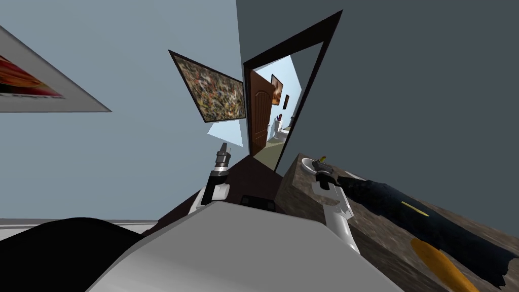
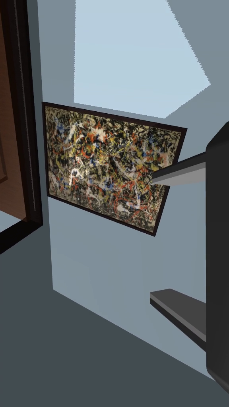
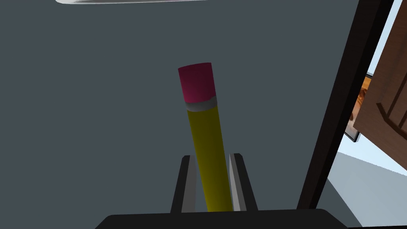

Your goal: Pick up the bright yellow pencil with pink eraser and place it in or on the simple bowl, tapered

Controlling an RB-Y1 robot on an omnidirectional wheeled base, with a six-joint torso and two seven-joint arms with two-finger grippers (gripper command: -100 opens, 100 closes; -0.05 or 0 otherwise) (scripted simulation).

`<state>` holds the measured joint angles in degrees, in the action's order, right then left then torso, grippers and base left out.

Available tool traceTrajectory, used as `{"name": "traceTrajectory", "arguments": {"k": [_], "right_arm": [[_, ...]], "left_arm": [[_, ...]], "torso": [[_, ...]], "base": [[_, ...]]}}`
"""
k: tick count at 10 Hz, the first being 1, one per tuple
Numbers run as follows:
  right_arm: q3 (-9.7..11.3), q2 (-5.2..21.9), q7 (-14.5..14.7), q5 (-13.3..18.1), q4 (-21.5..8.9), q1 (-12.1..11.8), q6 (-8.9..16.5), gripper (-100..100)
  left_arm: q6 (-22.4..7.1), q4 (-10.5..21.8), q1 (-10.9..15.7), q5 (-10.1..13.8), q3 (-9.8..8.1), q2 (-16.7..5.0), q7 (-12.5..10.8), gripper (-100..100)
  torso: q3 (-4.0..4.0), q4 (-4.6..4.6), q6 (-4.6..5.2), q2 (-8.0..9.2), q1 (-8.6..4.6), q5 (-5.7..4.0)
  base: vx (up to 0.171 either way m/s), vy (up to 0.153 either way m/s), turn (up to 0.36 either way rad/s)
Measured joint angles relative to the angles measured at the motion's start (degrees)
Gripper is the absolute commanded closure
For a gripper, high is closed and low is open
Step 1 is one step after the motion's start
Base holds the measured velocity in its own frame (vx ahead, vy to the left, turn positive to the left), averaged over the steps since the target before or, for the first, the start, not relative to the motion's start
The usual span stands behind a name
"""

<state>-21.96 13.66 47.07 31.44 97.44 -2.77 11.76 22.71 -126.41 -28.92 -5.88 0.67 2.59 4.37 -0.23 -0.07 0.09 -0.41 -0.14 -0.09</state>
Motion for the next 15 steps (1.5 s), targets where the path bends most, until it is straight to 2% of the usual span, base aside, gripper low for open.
{"name": "traceTrajectory", "arguments": {"k": [3, 4, 8, 9, 10, 15], "right_arm": [[0.1, 1.4, -1.6, -0.6, 0.8, 0.1, 3.2, 100], [0.1, 1.5, -1.7, -0.6, 0.9, 0.1, 3.5, -100], [0.1, 1.5, -1.7, -0.6, 0.9, 0.1, 3.5, -100], [0.1, 1.5, -1.7, -0.6, 0.9, 0.1, 3.5, 0], [0.1, 1.5, -1.7, -0.6, 0.9, 0.1, 3.5, -100], [0.9, 3.5, -0.6, -2.3, 3.8, 1.6, 9.4, -100]], "left_arm": [[0.0, 0.0, 0.0, 0.0, 0.00, 0.0, 0.0, 0], [0.0, 0.0, 0.0, 0.0, 0.00, 0.0, 0.0, 0], [0.0, 0.0, 0.0, 0.0, 0.00, 0.0, 0.0, 0], [0.0, 0.0, 0.0, 0.0, 0.00, 0.0, 0.0, 0], [0.0, 0.0, 0.0, 0.0, 0.00, 0.0, 0.0, 0], [0.0, 0.0, 0.0, 0.0, 0.00, 0.0, 0.0, 0]], "torso": [[0.07, 0.03, 0.01, 0.11, 0.03, 0.01], [0.14, 0.04, 0.01, 0.26, 0.03, -0.01], [0.28, 0.10, 0.02, 0.49, 0.03, -0.01], [0.28, 0.10, 0.02, 0.49, 0.03, -0.01], [0.28, 0.10, 0.02, 0.50, 0.03, -0.01], [0.38, 0.14, 0.02, 0.66, -0.05, -0.02]], "base": [[0.070, 0.003, 0.020], [0.008, 0.000, 0.000], [0.000, 0.000, 0.000], [0.000, 0.000, 0.000], [-0.019, -0.013, 0.086], [-0.040, -0.020, 0.057]]}}
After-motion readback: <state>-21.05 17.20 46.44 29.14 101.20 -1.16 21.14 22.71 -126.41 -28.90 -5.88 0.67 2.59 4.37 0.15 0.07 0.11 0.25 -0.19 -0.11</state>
